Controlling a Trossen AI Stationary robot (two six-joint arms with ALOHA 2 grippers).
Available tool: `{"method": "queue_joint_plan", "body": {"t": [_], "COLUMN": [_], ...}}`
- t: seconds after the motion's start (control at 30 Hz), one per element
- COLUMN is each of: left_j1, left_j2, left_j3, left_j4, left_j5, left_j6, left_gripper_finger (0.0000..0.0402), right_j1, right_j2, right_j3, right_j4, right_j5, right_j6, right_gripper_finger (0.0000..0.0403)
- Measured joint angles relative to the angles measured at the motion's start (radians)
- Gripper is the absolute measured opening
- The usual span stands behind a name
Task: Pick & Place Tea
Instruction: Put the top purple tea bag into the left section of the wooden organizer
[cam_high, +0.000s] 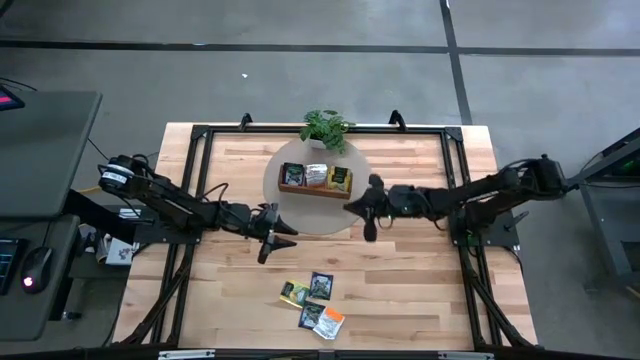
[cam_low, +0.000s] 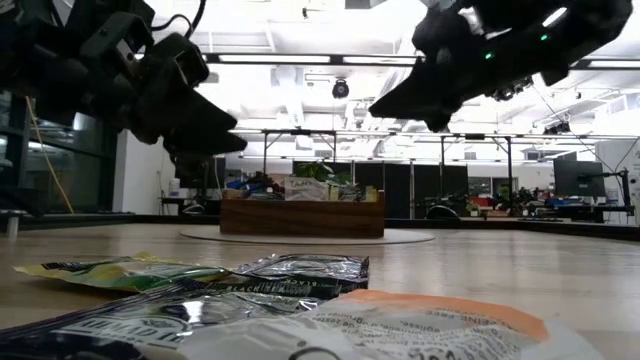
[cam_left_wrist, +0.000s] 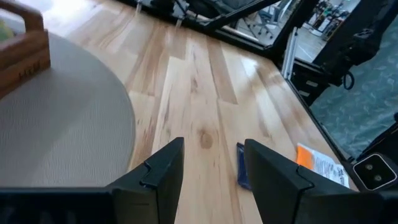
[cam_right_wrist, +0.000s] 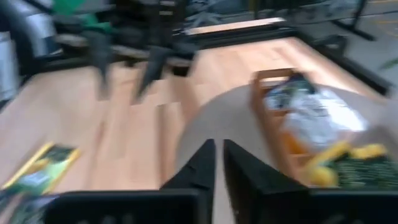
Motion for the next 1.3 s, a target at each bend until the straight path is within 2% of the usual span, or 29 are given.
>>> {"method": "queue_joint_plan", "body": {"t": [0.17,0.33,0.47,0.6,0.67,0.77,0.87,0.97,1.1,1.3], "left_j1": [-0.048,-0.121,-0.189,-0.245,-0.265,-0.287,-0.300,-0.300,-0.299,-0.298], "left_j2": [0.011,0.011,0.011,0.011,0.011,0.011,0.011,0.011,0.011,0.011], "left_j3": [0.000,0.000,0.011,0.037,0.047,0.057,0.063,0.063,0.063,0.063], "left_j4": [0.009,0.014,0.016,0.008,0.008,-0.001,-0.022,-0.023,-0.038,-0.104], "left_j5": [-0.041,-0.121,-0.199,-0.265,-0.288,-0.321,-0.348,-0.351,-0.351,-0.357], "left_j6": [-0.017,-0.061,-0.087,-0.088,-0.084,-0.071,-0.072,-0.083,-0.115,-0.177], "left_gripper_finger": [0.0166,0.0166,0.0166,0.0166,0.0166,0.0166,0.0166,0.0165,0.0166,0.0166], "right_j1": [0.124,0.247,0.323,0.383,0.401,0.407,0.402,0.397,0.397,0.397], "right_j2": [0.012,0.070,0.167,0.310,0.378,0.457,0.513,0.548,0.567,0.574], "right_j3": [0.000,0.000,0.010,0.111,0.204,0.369,0.523,0.638,0.726,0.749], "right_j4": [0.001,0.020,0.039,0.023,-0.052,-0.297,-0.524,-0.662,-0.775,-0.809], "right_j5": [0.024,0.102,0.151,0.176,0.176,0.162,0.156,0.124,0.072,0.032], "right_j6": [0.038,0.091,0.168,0.192,0.176,0.155,0.133,0.102,0.080,0.079], "right_gripper_finger": [0.0007,0.0002,0.0001,0.0001,0.0001,0.0001,0.0000,0.0000,0.0000,0.0000]}}
